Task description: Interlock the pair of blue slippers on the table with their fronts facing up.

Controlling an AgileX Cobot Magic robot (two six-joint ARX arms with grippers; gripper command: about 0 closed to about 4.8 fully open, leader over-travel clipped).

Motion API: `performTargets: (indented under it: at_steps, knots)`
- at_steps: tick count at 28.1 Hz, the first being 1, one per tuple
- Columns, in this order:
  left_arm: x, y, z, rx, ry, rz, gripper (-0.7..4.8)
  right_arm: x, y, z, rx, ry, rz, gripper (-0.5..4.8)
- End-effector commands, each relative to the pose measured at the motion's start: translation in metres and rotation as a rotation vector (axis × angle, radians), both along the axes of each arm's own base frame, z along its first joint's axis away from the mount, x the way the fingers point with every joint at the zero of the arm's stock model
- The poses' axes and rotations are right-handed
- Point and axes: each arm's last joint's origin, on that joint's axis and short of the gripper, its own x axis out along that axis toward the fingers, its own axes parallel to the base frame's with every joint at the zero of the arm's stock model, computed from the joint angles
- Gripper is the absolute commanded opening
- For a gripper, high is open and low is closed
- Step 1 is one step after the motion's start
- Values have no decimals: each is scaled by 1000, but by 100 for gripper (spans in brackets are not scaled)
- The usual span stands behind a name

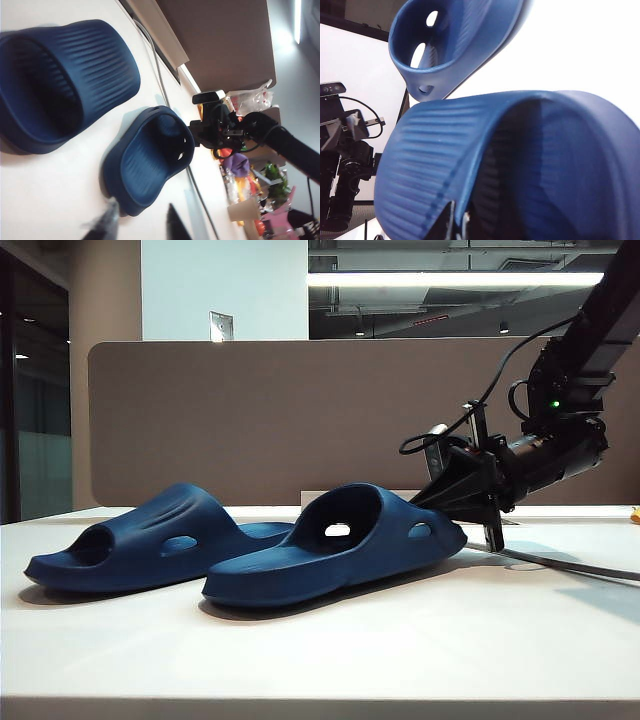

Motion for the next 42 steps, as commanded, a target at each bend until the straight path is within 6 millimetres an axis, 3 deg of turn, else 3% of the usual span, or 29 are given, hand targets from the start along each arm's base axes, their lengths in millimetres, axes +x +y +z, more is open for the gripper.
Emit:
performTargets:
  at_steps: [1, 4, 9, 14, 20, 24, 29, 32, 42]
  knots:
    - [0, 0, 4, -58, 5, 14, 195, 1, -4, 1, 13, -11, -7, 10]
    - [-2, 0, 20, -77, -33, 13, 186, 1, -6, 2, 32, -18, -9, 11]
    - [-4, 0, 71, 32, -95, 6, 179, 1, -5, 2, 33, -23, -7, 11]
    - [29, 0, 95, 193, 43, -17, 179, 1, -5, 2, 33, -24, -7, 12]
    - [93, -2, 70, 211, 215, -67, 183, 1, -5, 2, 33, -23, -7, 12]
    - [118, -3, 45, 190, 290, -107, 184, 1, -5, 2, 33, -24, -7, 12]
    - [129, -3, 36, 188, 298, -107, 192, 1, -5, 2, 33, -25, -7, 12]
    - [134, -3, 29, 189, 317, -106, 244, 1, -5, 2, 33, -25, -7, 12]
    - [154, -7, 4, 103, 375, -95, 244, 1, -4, 2, 33, -24, -6, 12]
